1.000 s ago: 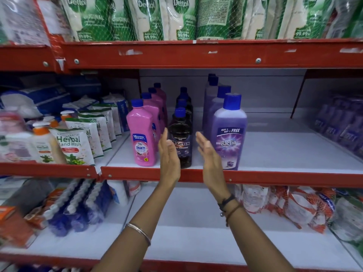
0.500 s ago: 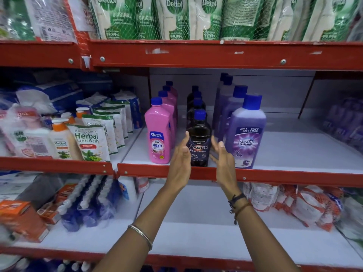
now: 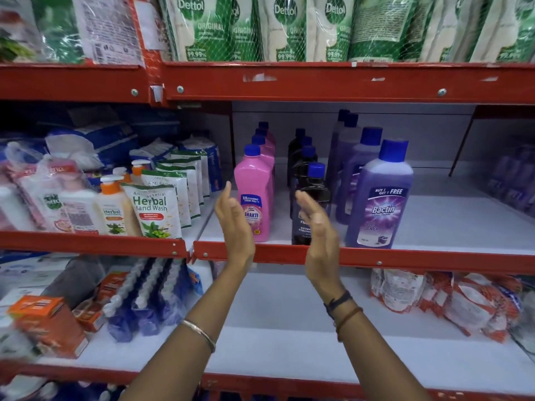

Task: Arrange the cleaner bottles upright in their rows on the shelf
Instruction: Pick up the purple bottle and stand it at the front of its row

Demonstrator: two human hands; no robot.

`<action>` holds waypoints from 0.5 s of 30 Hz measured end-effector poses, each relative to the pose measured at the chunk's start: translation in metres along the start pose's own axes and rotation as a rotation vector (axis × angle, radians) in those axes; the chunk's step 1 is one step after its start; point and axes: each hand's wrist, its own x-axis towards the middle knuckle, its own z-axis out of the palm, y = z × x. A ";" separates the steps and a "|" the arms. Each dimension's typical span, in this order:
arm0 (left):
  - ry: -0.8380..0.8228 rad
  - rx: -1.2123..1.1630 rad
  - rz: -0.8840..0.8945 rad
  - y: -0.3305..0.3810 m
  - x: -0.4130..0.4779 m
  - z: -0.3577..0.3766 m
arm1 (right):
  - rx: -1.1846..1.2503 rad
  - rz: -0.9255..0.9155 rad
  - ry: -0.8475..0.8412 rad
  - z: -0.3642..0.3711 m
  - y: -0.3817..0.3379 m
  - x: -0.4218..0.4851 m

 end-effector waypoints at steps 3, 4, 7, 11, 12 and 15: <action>-0.100 -0.009 -0.057 -0.005 0.019 -0.010 | 0.000 0.199 -0.185 0.030 0.002 0.012; -0.147 0.000 -0.058 -0.008 0.022 -0.012 | -0.014 0.247 -0.208 0.040 0.005 0.017; -0.276 0.059 -0.026 -0.012 0.024 -0.018 | -0.020 0.302 -0.201 0.057 0.013 0.029; -0.348 0.104 -0.034 -0.008 0.019 -0.027 | -0.023 0.298 -0.211 0.057 0.019 0.038; -0.363 0.114 -0.050 -0.009 0.019 -0.029 | -0.024 0.301 -0.212 0.056 0.021 0.038; -0.379 0.170 -0.089 -0.017 0.020 -0.034 | -0.046 0.306 -0.200 0.051 0.022 0.035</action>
